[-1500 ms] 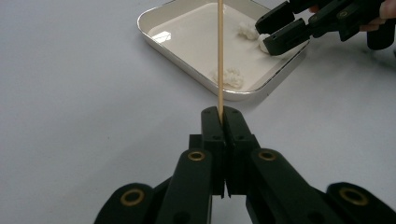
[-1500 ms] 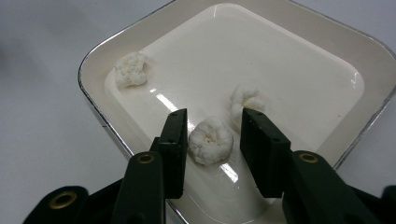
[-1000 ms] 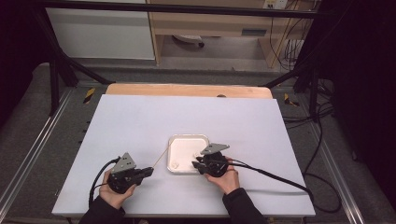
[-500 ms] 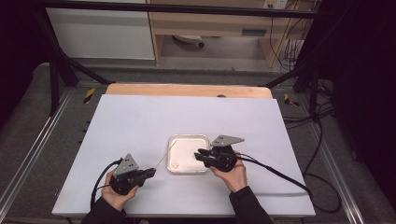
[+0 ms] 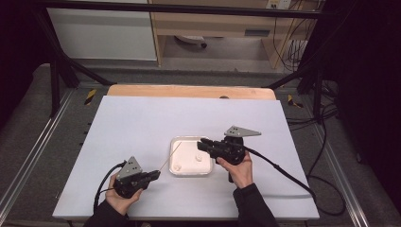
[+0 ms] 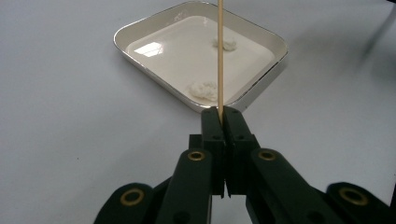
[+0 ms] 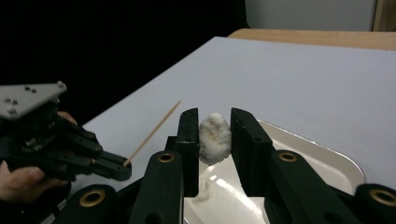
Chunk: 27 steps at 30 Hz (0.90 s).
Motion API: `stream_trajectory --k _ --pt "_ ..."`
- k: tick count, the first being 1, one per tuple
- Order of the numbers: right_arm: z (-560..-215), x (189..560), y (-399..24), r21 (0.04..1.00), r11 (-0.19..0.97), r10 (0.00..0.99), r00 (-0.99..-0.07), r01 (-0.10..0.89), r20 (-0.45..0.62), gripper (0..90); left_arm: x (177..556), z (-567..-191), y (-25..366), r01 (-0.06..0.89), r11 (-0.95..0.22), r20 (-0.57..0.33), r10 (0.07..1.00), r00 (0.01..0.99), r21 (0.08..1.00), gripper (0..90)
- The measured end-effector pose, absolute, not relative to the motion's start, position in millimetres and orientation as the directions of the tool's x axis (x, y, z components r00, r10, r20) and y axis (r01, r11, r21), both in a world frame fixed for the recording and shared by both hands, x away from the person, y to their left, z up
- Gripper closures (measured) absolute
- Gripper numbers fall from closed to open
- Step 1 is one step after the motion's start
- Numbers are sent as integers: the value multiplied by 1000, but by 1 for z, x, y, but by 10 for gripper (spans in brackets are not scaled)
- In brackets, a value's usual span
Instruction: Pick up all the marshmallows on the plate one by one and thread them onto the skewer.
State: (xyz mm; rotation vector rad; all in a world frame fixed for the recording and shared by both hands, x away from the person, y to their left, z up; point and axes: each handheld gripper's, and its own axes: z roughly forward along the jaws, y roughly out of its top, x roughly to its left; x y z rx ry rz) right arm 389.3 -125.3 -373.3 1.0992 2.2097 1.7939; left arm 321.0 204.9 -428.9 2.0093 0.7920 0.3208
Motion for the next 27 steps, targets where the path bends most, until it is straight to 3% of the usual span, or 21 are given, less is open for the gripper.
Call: stream_trajectory --k 6,27 --pt "-369 397 -124 873 -40 546 -722 485 426 740 321 -429 202 397 -373 -77 639 765 839 888" --pt "-376 414 -96 829 -54 470 -718 557 513 744 320 -428 199 382 -370 -69 636 769 846 888"
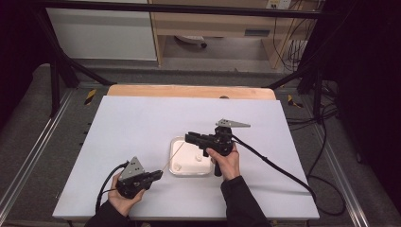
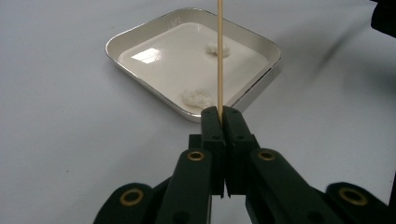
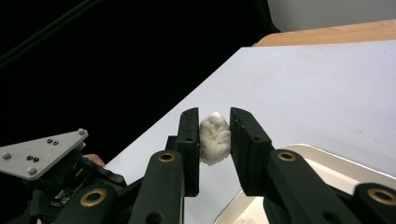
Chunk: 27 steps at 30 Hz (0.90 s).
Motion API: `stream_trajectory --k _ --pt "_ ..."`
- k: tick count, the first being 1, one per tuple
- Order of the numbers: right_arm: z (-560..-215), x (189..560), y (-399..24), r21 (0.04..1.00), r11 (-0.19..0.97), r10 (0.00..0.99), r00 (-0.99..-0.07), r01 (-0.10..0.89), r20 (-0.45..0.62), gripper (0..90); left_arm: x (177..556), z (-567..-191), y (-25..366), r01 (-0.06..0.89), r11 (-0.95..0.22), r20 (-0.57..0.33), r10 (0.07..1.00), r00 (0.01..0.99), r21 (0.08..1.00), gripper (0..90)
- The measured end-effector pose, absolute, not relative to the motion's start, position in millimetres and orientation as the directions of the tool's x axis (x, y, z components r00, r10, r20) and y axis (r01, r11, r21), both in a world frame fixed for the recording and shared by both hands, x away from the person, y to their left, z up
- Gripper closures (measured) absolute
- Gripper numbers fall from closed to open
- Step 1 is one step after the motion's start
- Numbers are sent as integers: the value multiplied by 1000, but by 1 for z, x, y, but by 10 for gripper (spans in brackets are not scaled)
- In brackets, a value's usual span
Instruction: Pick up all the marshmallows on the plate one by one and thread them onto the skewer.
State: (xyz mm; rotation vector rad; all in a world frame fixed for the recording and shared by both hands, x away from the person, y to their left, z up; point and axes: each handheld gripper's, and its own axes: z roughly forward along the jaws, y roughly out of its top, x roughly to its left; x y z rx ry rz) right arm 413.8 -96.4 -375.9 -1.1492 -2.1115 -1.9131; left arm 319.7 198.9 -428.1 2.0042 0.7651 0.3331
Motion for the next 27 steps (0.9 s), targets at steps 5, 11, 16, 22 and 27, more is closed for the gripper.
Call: stream_trajectory --k 5,11,16,22,27 --pt "-378 415 -95 819 -57 457 -715 570 529 747 319 -428 199 378 -371 -66 635 770 848 888" --pt "-381 415 -93 811 -50 440 -716 583 542 751 319 -428 199 374 -371 -61 636 770 850 888" --pt "-385 414 -90 801 -45 428 -713 597 555 760 318 -428 199 370 -372 -57 635 770 851 888" --pt "-387 413 -89 796 -48 415 -713 604 566 772 317 -428 198 362 -367 -53 636 770 857 889" --pt "-387 411 -88 789 -58 391 -713 612 582 779 316 -429 197 350 -366 -43 636 770 862 890"
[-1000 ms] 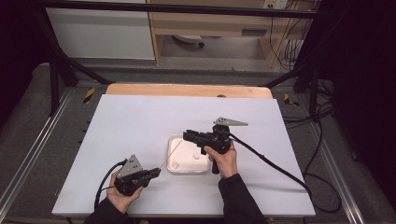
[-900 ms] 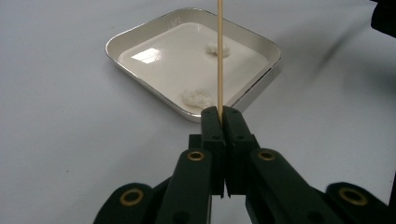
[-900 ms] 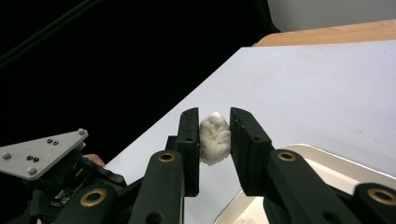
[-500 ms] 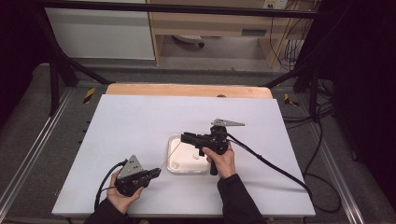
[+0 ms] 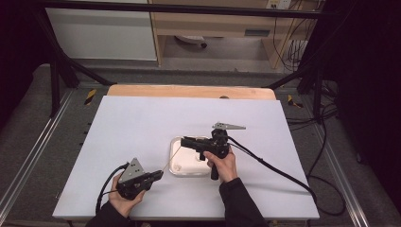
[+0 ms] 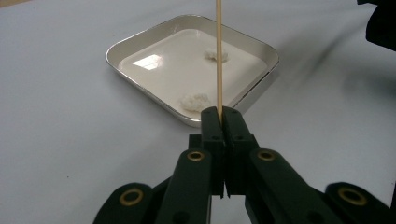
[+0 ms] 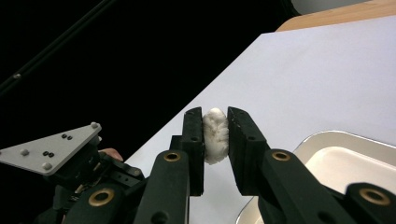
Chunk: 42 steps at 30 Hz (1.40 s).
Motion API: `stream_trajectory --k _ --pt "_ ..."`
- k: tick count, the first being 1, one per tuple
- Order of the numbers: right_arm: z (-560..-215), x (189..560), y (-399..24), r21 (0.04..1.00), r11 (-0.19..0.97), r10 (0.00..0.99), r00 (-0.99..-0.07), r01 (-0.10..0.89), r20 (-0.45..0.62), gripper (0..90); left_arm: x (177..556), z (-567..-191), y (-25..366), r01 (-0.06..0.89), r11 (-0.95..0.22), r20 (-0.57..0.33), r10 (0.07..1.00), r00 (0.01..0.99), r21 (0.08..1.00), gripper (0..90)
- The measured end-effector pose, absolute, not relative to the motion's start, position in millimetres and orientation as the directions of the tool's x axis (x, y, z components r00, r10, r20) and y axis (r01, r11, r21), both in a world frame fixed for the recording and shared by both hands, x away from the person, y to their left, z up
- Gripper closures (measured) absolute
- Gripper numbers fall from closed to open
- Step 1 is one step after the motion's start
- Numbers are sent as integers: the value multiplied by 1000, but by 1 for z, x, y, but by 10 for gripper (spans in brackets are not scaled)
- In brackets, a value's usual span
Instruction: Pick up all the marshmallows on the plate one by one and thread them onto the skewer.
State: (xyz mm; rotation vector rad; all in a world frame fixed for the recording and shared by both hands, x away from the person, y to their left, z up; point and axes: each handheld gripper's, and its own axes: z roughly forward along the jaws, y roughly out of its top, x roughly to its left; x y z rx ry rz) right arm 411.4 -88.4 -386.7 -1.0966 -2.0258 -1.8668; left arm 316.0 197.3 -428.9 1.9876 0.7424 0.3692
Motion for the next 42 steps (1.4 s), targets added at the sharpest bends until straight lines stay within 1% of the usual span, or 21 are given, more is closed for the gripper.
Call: stream_trajectory --k 24,32,40,41,42 --pt "-390 402 -85 797 -90 341 -734 597 588 801 312 -432 192 315 -341 -24 643 765 886 892" --pt "-391 397 -83 818 -82 354 -751 569 558 804 312 -433 190 320 -342 -28 643 765 884 893" --pt "-393 394 -82 824 -65 360 -757 563 545 806 312 -433 189 319 -344 -27 642 766 883 893" --pt "-394 393 -81 824 -60 361 -757 563 544 806 312 -432 189 315 -337 -30 639 769 887 892" --pt "-395 393 -81 820 -47 356 -757 570 547 805 312 -429 190 302 -300 -50 629 776 905 893"
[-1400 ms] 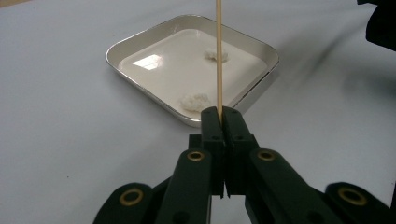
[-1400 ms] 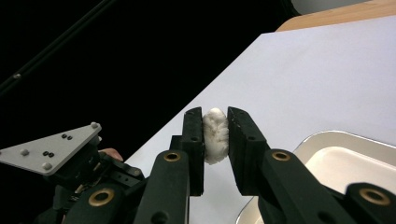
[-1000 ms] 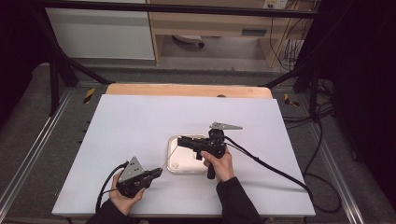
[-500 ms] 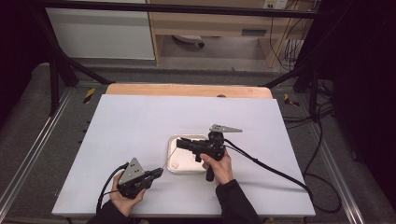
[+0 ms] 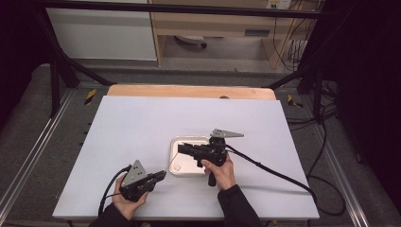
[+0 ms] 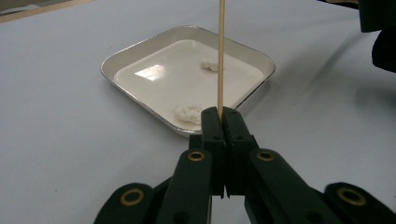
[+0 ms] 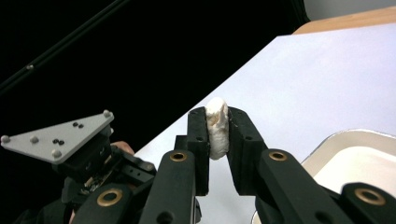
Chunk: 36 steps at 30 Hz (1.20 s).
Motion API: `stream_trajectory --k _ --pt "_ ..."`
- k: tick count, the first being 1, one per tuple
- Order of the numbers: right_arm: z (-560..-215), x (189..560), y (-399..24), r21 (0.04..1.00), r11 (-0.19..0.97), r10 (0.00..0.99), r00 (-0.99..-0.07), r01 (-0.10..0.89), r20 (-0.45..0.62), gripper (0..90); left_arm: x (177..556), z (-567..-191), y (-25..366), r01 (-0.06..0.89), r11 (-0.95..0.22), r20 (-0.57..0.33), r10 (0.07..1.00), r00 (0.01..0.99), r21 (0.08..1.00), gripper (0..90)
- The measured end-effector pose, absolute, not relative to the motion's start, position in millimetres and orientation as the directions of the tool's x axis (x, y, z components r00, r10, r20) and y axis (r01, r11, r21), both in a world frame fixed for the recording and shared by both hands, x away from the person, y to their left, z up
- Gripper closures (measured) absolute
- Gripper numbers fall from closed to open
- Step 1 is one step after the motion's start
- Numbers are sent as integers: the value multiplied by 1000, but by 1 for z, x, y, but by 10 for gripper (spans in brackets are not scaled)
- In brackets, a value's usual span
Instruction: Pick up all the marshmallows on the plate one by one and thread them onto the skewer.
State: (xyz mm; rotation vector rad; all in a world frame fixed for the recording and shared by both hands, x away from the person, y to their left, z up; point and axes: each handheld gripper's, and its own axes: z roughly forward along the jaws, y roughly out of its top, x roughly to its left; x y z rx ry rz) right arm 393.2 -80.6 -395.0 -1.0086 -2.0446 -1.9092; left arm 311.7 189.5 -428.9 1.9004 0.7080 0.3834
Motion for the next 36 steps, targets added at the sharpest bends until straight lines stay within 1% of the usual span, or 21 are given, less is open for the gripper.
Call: stream_trajectory --k 1,2,4,7,13,14,20,21,24,27,30,34,36 --pt "-399 393 -76 804 11 341 -758 595 556 802 311 -423 187 292 -298 -37 639 768 909 893" --pt "-406 390 -70 800 31 342 -758 599 555 799 311 -422 183 277 -320 -2 651 759 906 893" --pt "-409 387 -65 817 15 349 -769 577 536 798 311 -427 182 307 -303 -36 656 754 902 892" --pt "-412 386 -63 817 35 370 -767 575 524 790 313 -429 184 324 -311 -44 656 753 894 892" --pt "-420 382 -59 804 61 360 -764 592 535 778 315 -427 178 316 -304 -42 658 752 899 890" --pt "-422 382 -58 801 66 359 -763 595 537 777 318 -428 177 295 -305 -30 646 762 905 890" --pt "-424 382 -57 799 73 366 -761 597 535 760 319 -429 177 306 -298 -45 646 762 904 889" --pt "-423 382 -58 800 74 367 -762 595 533 738 319 -429 177 308 -298 -44 652 757 903 890" --pt "-418 380 -61 818 87 389 -775 569 497 567 320 -430 180 323 -284 -65 652 755 903 889" --pt "-411 378 -66 852 116 444 -794 511 416 402 321 -431 184 332 -266 -90 643 761 905 890" --pt "-406 378 -71 868 156 501 -795 471 342 257 322 -432 188 347 -263 -105 643 758 900 889" --pt "-404 382 -81 875 210 560 -787 436 257 158 321 -432 192 366 -275 -104 657 746 889 888" --pt "-405 385 -85 867 240 584 -779 436 229 106 321 -432 194 376 -289 -95 670 736 881 888"
